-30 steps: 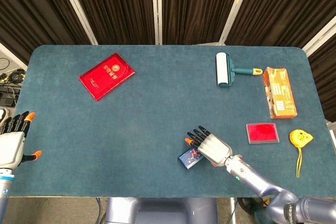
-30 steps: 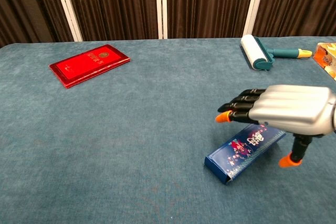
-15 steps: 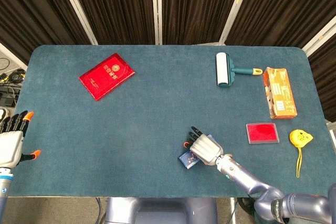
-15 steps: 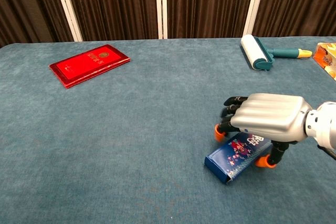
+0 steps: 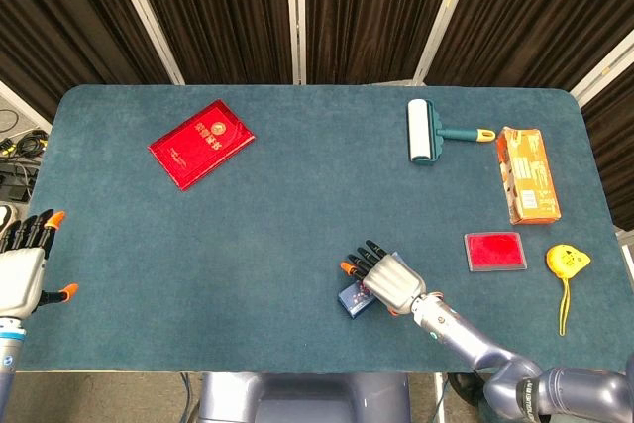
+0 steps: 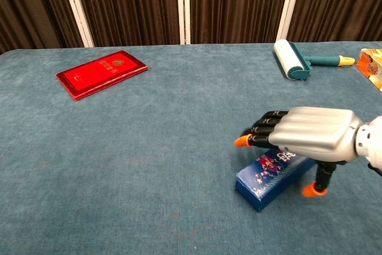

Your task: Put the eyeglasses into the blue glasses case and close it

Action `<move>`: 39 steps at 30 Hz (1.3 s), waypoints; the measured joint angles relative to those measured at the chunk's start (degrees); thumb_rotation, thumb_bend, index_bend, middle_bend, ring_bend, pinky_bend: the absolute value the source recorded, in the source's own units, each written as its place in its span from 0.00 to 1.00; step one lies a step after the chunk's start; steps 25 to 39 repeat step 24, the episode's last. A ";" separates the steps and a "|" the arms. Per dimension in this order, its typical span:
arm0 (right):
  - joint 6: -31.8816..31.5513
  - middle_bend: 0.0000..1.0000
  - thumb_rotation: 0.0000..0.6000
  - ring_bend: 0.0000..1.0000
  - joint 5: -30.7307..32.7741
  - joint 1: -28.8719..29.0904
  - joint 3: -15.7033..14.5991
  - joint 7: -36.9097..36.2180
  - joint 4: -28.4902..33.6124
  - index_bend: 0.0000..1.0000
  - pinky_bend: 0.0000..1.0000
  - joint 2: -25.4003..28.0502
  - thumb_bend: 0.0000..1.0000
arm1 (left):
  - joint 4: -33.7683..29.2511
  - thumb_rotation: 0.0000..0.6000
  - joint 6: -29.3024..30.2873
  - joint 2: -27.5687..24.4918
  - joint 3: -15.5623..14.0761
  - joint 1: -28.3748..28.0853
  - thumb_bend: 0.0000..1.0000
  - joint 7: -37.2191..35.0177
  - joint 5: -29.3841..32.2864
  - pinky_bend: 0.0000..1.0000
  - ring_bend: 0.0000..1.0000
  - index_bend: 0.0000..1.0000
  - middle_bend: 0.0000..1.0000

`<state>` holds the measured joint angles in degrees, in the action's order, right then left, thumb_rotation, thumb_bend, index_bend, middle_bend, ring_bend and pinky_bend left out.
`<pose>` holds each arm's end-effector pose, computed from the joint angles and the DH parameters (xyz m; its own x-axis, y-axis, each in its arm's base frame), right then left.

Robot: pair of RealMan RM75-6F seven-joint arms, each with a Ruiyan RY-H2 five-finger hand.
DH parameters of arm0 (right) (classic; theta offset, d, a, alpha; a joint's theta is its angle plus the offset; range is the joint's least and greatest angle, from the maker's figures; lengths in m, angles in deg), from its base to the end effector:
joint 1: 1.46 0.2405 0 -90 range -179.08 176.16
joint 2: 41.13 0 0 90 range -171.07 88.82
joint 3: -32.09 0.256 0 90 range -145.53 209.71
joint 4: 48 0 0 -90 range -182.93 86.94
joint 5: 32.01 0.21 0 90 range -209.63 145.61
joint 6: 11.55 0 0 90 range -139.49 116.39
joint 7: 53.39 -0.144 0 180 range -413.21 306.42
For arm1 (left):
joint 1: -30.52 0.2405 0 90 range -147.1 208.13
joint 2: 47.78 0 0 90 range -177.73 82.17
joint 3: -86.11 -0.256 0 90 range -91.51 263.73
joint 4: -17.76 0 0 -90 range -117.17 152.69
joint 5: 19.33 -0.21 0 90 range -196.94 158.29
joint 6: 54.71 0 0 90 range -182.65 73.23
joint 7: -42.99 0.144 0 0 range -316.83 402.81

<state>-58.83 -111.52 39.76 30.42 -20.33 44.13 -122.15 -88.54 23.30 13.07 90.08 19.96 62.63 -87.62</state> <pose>-0.1699 -0.2752 -0.0256 0.8220 -0.1793 0.5405 -0.4843 -0.7193 0.4980 -0.2905 0.2042 0.1513 0.4843 0.1533 0.8614 0.8536 0.1330 -0.5036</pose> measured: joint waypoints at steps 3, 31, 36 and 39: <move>-1.02 0.00 1.00 0.00 0.31 -0.58 -0.26 0.75 2.27 0.00 0.00 1.79 0.00 | -0.27 1.00 0.12 -0.23 -0.04 0.10 0.00 -0.39 -0.33 0.00 0.00 0.00 0.00; -45.84 0.00 1.00 0.00 -14.13 -22.95 -1.36 -24.00 1.60 0.00 0.00 13.80 0.00 | -3.08 1.00 7.01 -4.36 -2.01 4.14 0.00 -7.56 -11.92 0.00 0.00 0.00 0.00; -45.84 0.00 1.00 0.00 -14.13 -22.95 -1.36 -24.00 1.60 0.00 0.00 13.80 0.00 | -3.08 1.00 7.01 -4.36 -2.01 4.14 0.00 -7.56 -11.92 0.00 0.00 0.00 0.00; -45.84 0.00 1.00 0.00 -14.13 -22.95 -1.36 -24.00 1.60 0.00 0.00 13.80 0.00 | -3.08 1.00 7.01 -4.36 -2.01 4.14 0.00 -7.56 -11.92 0.00 0.00 0.00 0.00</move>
